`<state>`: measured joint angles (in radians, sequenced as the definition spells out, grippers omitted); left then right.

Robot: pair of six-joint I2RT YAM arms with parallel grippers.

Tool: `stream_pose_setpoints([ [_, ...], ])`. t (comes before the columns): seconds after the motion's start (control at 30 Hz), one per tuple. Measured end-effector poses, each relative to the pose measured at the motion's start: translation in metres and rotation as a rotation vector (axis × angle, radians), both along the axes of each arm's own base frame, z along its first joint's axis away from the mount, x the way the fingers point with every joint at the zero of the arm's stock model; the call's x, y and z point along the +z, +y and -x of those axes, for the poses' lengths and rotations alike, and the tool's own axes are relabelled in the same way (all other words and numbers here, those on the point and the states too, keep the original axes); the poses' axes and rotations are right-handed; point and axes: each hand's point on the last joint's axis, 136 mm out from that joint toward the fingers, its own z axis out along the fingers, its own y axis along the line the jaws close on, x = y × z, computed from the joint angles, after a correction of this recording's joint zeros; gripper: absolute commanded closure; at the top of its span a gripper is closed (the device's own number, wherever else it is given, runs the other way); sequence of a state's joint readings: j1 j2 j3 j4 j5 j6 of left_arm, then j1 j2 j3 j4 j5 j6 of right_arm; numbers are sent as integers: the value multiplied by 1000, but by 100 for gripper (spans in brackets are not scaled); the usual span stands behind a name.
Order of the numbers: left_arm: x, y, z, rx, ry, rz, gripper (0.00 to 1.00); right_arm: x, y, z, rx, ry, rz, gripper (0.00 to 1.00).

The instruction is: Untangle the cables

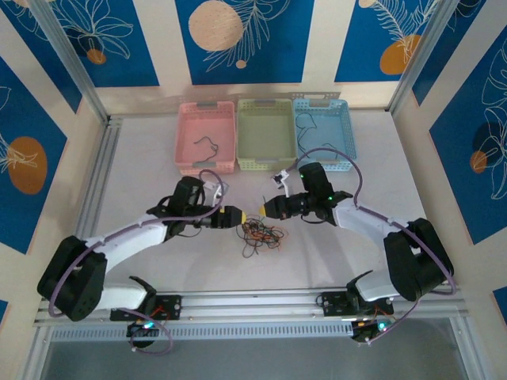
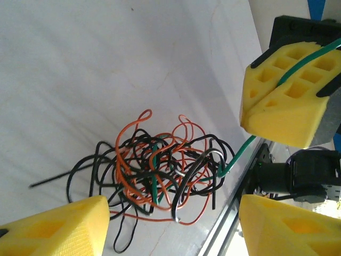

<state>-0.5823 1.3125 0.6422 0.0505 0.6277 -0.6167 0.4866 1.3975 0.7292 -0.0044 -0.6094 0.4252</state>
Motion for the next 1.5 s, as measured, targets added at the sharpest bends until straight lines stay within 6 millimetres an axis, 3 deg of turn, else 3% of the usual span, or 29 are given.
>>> stream_pose_setpoints([
  [0.37, -8, -24, 9, -84, -4, 0, 41, 0, 5, 6, 28, -2, -4, 100],
  [0.53, -4, -32, 11, -99, -10, 40, 49, 0, 5, 6, 28, -2, -4, 100],
  [0.93, -5, -35, 15, -102, -6, 62, 82, 0, 5, 6, 28, -2, -4, 100],
  [1.07, -4, -35, 14, -97, -8, 64, 100, 0, 5, 6, 28, -2, -4, 100],
  [1.23, -9, -32, 8, -51, 0, 37, 100, 0, 7, 11, 40, -15, 9, 100],
  [1.5, -8, -31, -4, 51, 40, 42, 100, 21, 34, 52, 211, -164, 6, 100],
])
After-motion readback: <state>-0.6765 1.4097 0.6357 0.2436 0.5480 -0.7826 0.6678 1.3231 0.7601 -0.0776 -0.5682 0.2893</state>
